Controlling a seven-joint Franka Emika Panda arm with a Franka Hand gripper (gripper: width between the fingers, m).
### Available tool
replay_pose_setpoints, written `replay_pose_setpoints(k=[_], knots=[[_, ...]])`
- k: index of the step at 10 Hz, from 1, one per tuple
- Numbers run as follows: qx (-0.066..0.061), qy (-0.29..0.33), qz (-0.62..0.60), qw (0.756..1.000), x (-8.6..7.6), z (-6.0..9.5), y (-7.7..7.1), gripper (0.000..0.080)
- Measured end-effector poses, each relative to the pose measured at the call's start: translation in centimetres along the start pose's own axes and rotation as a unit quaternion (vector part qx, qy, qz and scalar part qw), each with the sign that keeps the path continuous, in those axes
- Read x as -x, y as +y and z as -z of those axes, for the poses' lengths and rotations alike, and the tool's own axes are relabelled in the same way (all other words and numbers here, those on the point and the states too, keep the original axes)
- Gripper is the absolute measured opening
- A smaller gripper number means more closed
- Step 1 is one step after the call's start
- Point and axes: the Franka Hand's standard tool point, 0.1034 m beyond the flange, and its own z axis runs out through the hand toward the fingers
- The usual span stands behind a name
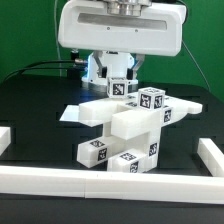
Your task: Assemble chair
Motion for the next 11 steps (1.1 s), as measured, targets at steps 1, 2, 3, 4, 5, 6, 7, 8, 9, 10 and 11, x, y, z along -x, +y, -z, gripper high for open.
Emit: replay_pose_setpoints(k=[1, 2, 3, 4, 5, 6, 7, 8, 9, 10, 11], knots=[[0.000, 0.000, 0.000, 1.000, 0.00, 0.00, 0.00, 0.0477], [0.000, 0.000, 0.000, 1.000, 0.00, 0.00, 0.00, 0.0610], [0.000, 0.000, 0.000, 1.000, 0.00, 0.00, 0.00, 0.0638], [0.000, 0.000, 0.000, 1.000, 0.00, 0.00, 0.00, 0.0638], [0.000, 0.000, 0.000, 1.000, 0.00, 0.00, 0.00, 0.0648], [0.000, 0.000, 0.000, 1.000, 0.00, 0.00, 0.00, 0.0648], [0.000, 0.000, 0.000, 1.000, 0.00, 0.00, 0.00, 0.0649], [0.000, 0.000, 0.000, 1.000, 0.00, 0.00, 0.00, 0.0649], [0.000, 0.000, 0.000, 1.000, 0.00, 0.00, 0.00, 0.0649], [0.000, 0.000, 0.000, 1.000, -0.02, 0.02, 0.01, 0.0649], [-0.013, 0.007, 0.001, 1.000, -0.44, 0.56, 0.39, 0.0649]])
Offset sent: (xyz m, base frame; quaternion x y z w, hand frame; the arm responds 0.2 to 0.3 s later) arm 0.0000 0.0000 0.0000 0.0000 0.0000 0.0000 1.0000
